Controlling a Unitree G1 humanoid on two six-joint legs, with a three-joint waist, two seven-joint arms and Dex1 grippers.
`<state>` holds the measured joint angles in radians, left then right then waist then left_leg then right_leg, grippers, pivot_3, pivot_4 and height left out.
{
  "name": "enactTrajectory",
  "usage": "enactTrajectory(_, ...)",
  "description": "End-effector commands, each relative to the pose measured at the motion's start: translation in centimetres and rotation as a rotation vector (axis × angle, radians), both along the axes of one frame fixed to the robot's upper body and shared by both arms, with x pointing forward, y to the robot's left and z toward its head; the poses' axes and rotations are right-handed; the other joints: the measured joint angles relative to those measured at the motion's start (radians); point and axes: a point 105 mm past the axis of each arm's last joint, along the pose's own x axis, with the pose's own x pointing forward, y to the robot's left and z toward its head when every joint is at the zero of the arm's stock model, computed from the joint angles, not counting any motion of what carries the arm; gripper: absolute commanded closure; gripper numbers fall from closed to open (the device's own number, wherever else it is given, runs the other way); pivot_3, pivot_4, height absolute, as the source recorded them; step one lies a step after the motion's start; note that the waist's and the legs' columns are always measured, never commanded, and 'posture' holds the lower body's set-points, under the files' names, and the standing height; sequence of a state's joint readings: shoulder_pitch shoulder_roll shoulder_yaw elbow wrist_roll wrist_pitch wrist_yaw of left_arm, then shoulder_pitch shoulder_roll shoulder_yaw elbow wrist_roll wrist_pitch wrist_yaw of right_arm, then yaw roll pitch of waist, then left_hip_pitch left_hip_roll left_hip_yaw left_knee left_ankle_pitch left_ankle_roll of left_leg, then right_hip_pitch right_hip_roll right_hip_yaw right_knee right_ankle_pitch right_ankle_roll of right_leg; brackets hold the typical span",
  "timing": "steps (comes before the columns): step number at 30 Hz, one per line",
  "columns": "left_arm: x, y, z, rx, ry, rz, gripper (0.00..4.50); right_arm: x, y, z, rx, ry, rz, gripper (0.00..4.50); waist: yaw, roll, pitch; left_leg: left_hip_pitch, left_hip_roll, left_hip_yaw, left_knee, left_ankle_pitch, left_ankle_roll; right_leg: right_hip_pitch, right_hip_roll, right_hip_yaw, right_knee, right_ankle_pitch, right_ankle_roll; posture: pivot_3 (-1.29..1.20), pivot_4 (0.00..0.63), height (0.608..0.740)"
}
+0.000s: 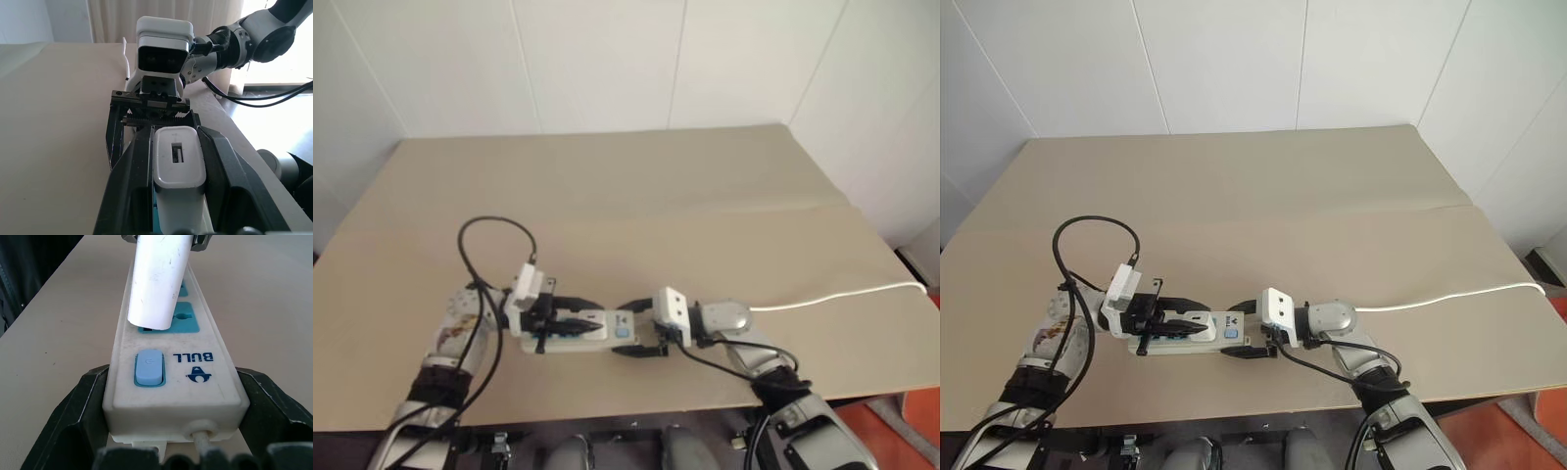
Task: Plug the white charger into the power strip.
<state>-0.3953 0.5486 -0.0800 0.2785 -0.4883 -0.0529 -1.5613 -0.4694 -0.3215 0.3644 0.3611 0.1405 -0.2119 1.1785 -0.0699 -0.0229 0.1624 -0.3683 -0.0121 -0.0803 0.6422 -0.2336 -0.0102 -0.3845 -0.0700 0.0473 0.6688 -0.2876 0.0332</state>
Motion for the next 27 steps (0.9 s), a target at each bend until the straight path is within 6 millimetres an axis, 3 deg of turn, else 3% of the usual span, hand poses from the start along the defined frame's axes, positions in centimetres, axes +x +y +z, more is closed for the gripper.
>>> enactTrajectory(1, -0.3, 1.4, -3.3, 0.103, 0.093, 0.057, 3.48, -0.8, -0.8, -2.0, -0.08, 0.047, 0.018, 1.07, 0.001, 0.001, -0.001, 0.0, 0.0, 0.0, 0.0, 0.0, 0.0, 0.0, 0.0, 0.0, 0.0, 0.0, 0.0, 0.0, 0.15, 0.74)
enactTrajectory(10, -0.5, 2.0, -5.2, 0.108, 0.118, 0.129, 3.48, -0.9, -1.0, -2.0, -0.086, 0.042, 0.011, 1.07, 0.005, 0.01, -0.008, 0.002, 0.0, 0.0, 0.0, 0.0, 0.0, 0.004, 0.0, -0.001, -0.002, 0.0, 0.0, 0.0, 0.15, 0.74)
enactTrajectory(14, -0.9, 2.3, -5.9, 0.132, 0.127, 0.13, 3.48, -0.9, -1.0, -2.1, -0.086, 0.04, 0.01, 1.07, 0.005, 0.01, -0.008, 0.016, 0.0, 0.0, -0.005, 0.0, 0.0, 0.018, -0.001, -0.001, -0.007, -0.001, 0.001, 0.0, 0.15, 0.74)
enactTrajectory(18, -0.9, 3.0, -6.9, 0.147, 0.146, 0.17, 3.48, -0.9, -0.9, -2.1, -0.087, 0.036, 0.013, 1.07, 0.005, 0.014, -0.011, 0.016, 0.0, 0.0, -0.006, 0.0, 0.0, 0.018, 0.0, -0.001, -0.007, -0.003, 0.004, 0.0, 0.15, 0.74)
enactTrajectory(27, -1.6, 3.7, -7.9, 0.219, 0.176, 0.126, 3.48, -0.8, -0.8, -2.3, -0.095, 0.029, 0.014, 1.07, 0.003, 0.019, -0.016, 0.023, 0.001, 0.0, -0.009, 0.0, 0.0, 0.025, 0.0, -0.001, -0.01, -0.005, 0.006, 0.0, 0.15, 0.74)
